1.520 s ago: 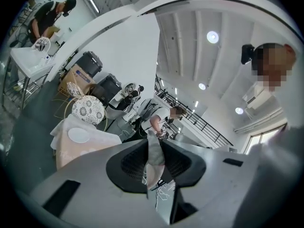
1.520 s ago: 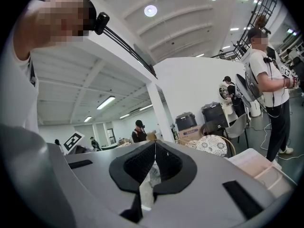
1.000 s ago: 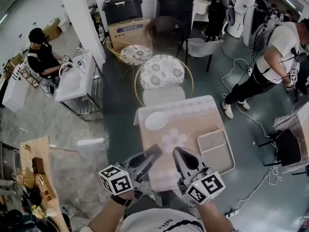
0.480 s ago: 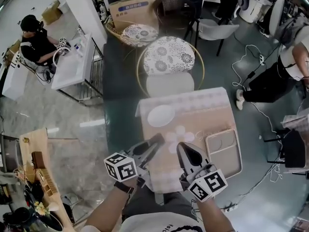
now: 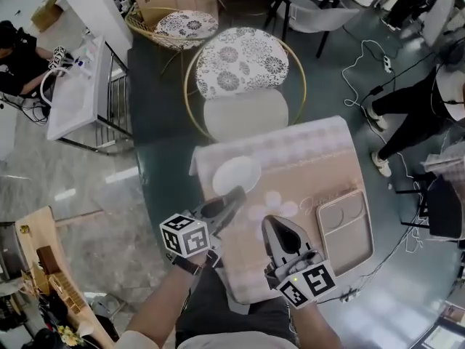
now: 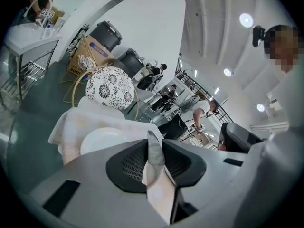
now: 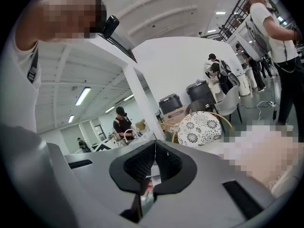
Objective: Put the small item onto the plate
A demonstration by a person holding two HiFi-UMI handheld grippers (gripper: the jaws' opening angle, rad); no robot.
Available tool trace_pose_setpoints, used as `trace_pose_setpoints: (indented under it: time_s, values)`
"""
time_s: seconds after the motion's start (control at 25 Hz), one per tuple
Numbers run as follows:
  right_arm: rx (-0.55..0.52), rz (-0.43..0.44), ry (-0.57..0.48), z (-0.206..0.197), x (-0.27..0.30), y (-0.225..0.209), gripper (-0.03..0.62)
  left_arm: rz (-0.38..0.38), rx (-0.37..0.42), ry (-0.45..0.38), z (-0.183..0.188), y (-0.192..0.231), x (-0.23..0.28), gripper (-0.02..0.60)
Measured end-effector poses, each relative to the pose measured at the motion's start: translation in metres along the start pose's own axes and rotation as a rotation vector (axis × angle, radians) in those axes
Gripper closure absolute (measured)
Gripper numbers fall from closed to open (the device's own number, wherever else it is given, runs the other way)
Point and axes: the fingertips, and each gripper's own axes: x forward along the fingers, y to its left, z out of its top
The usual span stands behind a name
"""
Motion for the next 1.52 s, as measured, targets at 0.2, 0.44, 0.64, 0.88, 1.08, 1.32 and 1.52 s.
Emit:
trace_pose_setpoints:
  time_s: [0.2, 0.44, 0.64, 0.88, 1.08, 1.32, 1.52]
  values:
    - [0.022, -0.041, 0.008, -0.024, 0.017, -0.021, 0.580, 0.002, -0.010, 0.045, -0.010, 0.039, 0.032, 0.492]
    - [0.039, -0.076, 0.019, -0.043, 0.021, -0.040, 0.580, 0.028, -0.028, 0.106, -0.021, 0.075, 0.062, 0.492]
    - [0.050, -0.090, 0.025, -0.047, 0.019, -0.047, 0.580, 0.043, -0.037, 0.147, -0.025, 0.089, 0.077, 0.492]
    - [0.051, -0.089, 0.028, -0.049, 0.019, -0.049, 0.580, 0.071, -0.023, 0.159, -0.023, 0.099, 0.085, 0.489]
    - [0.052, -0.073, 0.031, -0.048, 0.023, -0.046, 0.580, 0.119, 0.039, 0.178, -0.022, 0.105, 0.086, 0.399]
    - [0.042, -0.051, 0.037, -0.044, 0.024, -0.037, 0.580, 0.202, 0.075, 0.195, -0.023, 0.111, 0.071, 0.350]
    - [0.030, -0.025, 0.042, -0.035, 0.019, -0.027, 0.580, 0.263, 0.118, 0.193, -0.019, 0.108, 0.061, 0.330]
